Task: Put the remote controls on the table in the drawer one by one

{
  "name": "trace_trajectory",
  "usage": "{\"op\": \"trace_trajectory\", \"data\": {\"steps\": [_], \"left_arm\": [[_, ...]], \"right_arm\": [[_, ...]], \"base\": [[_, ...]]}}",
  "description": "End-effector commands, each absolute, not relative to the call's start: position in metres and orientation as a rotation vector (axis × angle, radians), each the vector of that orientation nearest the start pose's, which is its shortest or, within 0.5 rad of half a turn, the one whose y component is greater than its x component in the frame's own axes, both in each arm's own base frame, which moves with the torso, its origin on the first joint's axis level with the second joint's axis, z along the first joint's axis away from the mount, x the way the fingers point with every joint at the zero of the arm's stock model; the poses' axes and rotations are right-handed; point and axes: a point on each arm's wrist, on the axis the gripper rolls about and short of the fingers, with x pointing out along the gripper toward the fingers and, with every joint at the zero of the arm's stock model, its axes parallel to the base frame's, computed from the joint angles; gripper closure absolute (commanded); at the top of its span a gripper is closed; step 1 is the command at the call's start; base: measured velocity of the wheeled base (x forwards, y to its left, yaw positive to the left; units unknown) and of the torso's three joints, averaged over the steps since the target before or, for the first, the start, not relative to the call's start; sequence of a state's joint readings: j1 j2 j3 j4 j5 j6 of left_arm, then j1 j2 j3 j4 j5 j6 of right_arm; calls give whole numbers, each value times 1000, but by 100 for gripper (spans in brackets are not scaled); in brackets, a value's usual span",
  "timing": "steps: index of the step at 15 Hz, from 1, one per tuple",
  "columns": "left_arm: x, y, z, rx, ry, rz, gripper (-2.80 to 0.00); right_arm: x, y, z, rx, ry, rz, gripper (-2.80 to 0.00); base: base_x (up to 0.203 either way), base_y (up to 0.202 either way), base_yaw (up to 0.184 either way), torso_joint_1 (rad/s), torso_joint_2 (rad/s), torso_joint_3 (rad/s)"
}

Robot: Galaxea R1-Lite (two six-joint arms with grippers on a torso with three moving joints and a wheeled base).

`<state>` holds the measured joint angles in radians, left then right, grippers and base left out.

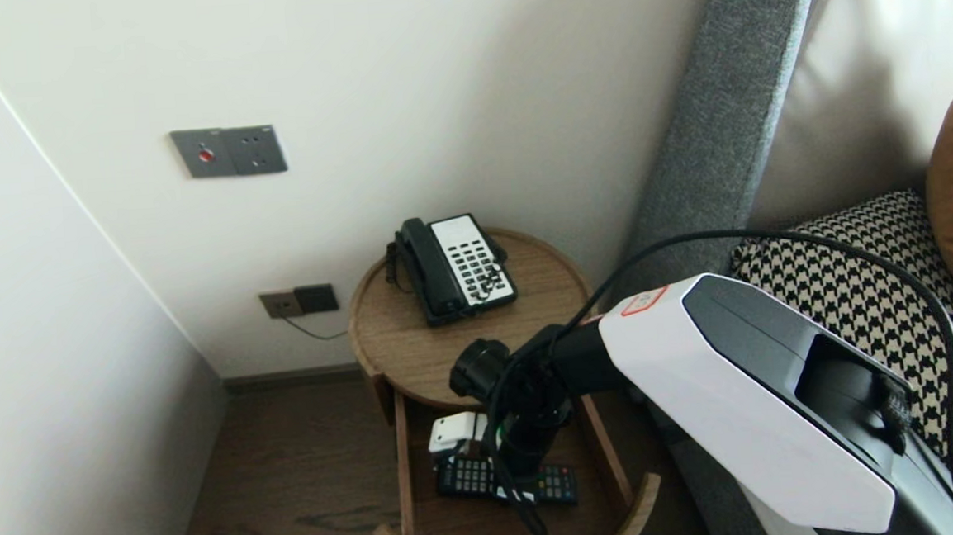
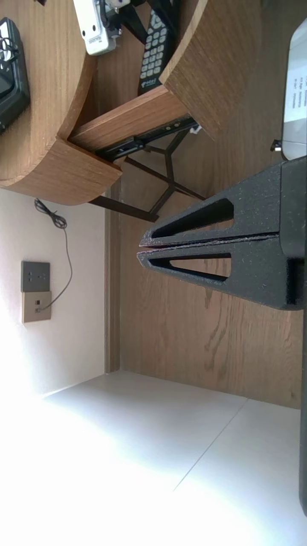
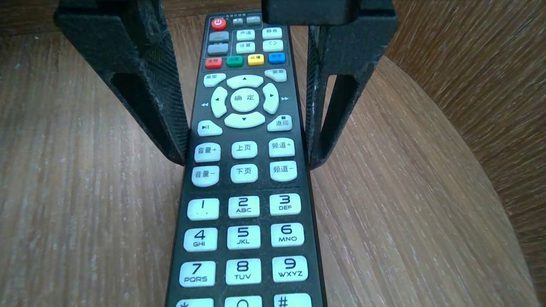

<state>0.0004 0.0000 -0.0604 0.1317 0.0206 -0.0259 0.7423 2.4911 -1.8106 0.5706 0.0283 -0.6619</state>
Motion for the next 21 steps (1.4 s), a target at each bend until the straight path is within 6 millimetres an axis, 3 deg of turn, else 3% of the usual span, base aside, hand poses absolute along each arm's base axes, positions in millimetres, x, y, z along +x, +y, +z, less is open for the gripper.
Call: {"op": "trace_trajectory", "data": {"steps": [1,16,21], "left_arm": [[-28,0,78,-25,73,24,0],[-28,0,78,-25,72,22,0],[-28,0,78,-25,73,24,0]], "right_arm": [[334,308,31,-1001,961,1066,0],[334,307,20,-1006,991,1071,0],[331,308,25,-1007,982,1073,0]], "base": [[0,0,0,0,0,0],[0,0,0,0,0,0],[0,0,0,0,0,0]]}}
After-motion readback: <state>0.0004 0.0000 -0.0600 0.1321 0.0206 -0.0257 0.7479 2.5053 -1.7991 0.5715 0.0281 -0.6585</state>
